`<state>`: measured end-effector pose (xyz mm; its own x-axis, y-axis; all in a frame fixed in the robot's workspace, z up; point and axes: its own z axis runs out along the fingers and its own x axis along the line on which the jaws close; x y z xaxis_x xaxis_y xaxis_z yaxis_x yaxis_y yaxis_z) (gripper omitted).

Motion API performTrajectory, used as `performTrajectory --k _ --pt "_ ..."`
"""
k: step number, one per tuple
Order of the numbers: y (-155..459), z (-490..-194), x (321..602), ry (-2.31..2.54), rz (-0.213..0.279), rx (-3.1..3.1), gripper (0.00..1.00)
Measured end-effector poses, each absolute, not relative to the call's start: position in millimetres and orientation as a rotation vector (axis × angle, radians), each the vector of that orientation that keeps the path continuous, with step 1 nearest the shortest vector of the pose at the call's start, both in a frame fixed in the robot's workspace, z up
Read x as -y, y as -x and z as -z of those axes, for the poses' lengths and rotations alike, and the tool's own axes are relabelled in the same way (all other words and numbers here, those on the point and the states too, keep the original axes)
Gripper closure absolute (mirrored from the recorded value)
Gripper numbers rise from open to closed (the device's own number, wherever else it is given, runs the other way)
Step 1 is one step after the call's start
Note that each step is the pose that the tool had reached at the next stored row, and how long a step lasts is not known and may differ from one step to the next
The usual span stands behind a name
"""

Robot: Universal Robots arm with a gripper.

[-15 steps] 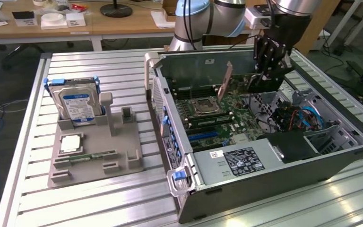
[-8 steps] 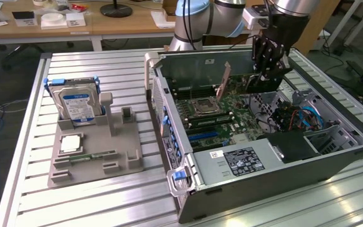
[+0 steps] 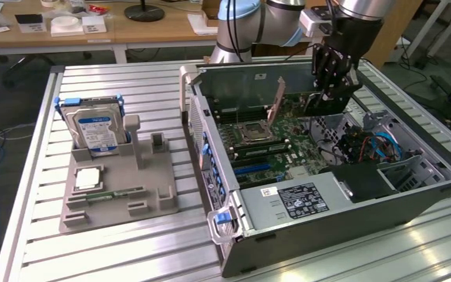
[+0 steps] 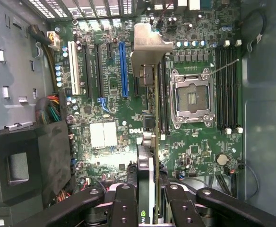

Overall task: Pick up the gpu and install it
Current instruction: 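Insert the gpu into the slot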

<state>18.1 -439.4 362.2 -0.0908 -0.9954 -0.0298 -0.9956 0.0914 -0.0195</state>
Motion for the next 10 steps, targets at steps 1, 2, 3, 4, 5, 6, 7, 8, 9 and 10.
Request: performTrajectory --k 1,2,3,4,5,6,7,8,9,10 --pt "-18.0 -362.2 439.4 2.094 -0.009 -2.295 0.73" --pt "-18.0 -362.2 439.4 2.094 -0.009 -2.295 0.73" --pt "-17.6 -362.2 439.4 2.094 -0.009 -2.295 0.73" --pt "-16.6 -362.2 439.4 2.094 -0.009 -2.295 0.73" --pt "-15.5 -362.1 439.4 2.094 -0.009 -2.294 0.73" --pt "-14.2 -362.1 439.4 2.094 -0.009 -2.294 0.73" --pt "-12.8 -362.1 439.4 2.094 -0.009 -2.294 0.73" --pt "-11.3 -362.1 439.4 2.094 -0.008 -2.294 0.73" --pt "-10.9 -362.1 439.4 2.094 -0.008 -2.294 0.73" --pt "-10.9 -362.1 439.4 2.094 -0.008 -2.294 0.73"
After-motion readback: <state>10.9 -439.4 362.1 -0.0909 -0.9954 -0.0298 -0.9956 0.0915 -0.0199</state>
